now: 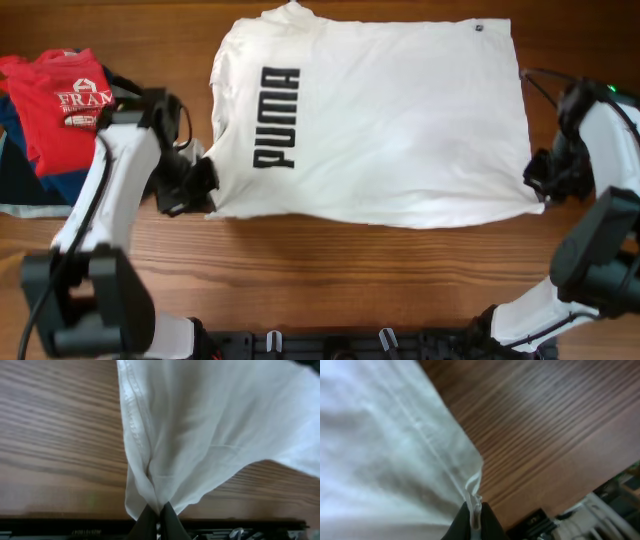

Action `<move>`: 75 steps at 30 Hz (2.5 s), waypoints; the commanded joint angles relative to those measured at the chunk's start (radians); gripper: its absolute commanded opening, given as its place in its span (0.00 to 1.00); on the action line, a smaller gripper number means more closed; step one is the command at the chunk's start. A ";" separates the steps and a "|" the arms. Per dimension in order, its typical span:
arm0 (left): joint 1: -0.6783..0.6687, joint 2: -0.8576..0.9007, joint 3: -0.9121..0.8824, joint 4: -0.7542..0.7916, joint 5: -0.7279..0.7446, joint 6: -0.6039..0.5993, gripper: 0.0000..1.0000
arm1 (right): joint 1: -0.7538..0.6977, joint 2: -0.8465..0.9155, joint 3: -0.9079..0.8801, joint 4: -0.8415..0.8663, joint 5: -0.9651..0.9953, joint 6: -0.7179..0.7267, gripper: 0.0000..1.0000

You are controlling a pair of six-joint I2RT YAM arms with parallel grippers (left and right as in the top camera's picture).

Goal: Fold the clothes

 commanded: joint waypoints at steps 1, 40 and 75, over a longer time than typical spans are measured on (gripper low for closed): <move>0.064 -0.127 -0.089 0.035 -0.025 -0.032 0.04 | -0.074 -0.131 -0.063 0.025 -0.066 0.017 0.04; 0.079 -0.013 -0.114 0.738 0.018 -0.193 0.04 | -0.004 -0.105 -0.105 0.553 -0.274 -0.112 0.04; 0.038 0.078 -0.114 0.866 0.007 -0.194 0.04 | 0.038 0.003 -0.105 0.680 -0.217 -0.112 0.09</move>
